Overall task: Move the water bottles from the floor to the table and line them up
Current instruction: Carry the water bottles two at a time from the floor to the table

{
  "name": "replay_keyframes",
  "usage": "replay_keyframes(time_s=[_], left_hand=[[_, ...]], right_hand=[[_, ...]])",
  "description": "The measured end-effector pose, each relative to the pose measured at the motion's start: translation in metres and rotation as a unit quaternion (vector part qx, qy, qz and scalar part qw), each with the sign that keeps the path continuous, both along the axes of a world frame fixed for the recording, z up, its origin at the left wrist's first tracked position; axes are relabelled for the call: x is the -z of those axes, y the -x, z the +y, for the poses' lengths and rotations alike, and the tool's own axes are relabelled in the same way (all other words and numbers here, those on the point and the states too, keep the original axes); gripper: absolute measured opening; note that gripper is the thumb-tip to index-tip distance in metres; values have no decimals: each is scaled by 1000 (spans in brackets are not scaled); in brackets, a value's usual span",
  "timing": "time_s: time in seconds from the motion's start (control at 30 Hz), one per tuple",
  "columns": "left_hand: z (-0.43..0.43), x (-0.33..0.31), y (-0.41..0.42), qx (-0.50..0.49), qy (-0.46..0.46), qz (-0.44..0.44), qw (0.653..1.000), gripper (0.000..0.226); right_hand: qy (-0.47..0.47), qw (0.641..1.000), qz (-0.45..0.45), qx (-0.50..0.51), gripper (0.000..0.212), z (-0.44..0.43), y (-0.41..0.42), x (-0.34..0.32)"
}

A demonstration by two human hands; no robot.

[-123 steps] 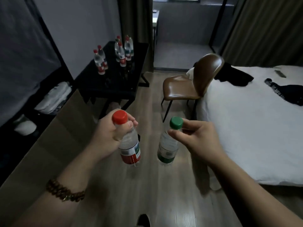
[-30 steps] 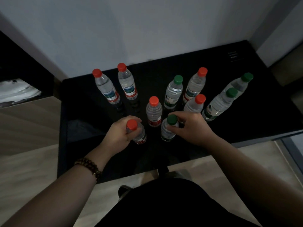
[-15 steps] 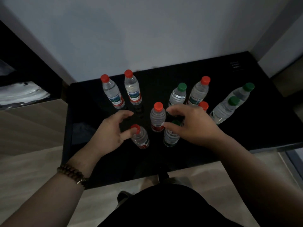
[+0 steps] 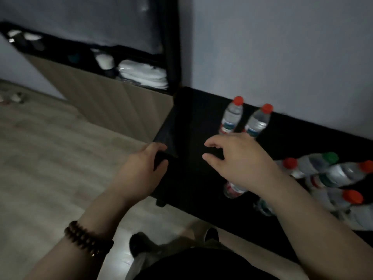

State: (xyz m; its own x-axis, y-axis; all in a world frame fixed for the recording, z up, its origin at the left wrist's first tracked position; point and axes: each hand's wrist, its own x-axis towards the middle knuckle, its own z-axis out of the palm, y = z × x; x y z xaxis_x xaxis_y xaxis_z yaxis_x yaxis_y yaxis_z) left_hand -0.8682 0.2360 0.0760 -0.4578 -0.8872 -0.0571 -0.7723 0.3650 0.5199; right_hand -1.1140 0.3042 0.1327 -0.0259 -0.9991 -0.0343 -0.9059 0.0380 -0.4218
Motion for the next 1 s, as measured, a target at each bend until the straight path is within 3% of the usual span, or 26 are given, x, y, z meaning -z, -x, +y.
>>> replay_keyframes(time_s=[0.2, 0.3, 0.43, 0.6, 1.0], left_hand=[[-6, 6, -150, -106, 2, -10, 994, 35], [-12, 7, -235, -151, -13, -5, 988, 37], [-17, 11, -345, -209, -40, 4, 977, 36], [-26, 13, -460, -288, -63, 22, 955, 33], [-144, 42, -669, -385, -73, 23, 920, 34]], right_hand=[[-53, 995, 33, -74, 47, -64, -133, 19], [-73, 993, 33, -87, 42, -91, -213, 29], [-89, 988, 21, -128, 55, -125, -323, 39], [-111, 977, 22, -183, 52, -164, -444, 43], [-64, 960, 23, -271, 53, -337, -674, 95]])
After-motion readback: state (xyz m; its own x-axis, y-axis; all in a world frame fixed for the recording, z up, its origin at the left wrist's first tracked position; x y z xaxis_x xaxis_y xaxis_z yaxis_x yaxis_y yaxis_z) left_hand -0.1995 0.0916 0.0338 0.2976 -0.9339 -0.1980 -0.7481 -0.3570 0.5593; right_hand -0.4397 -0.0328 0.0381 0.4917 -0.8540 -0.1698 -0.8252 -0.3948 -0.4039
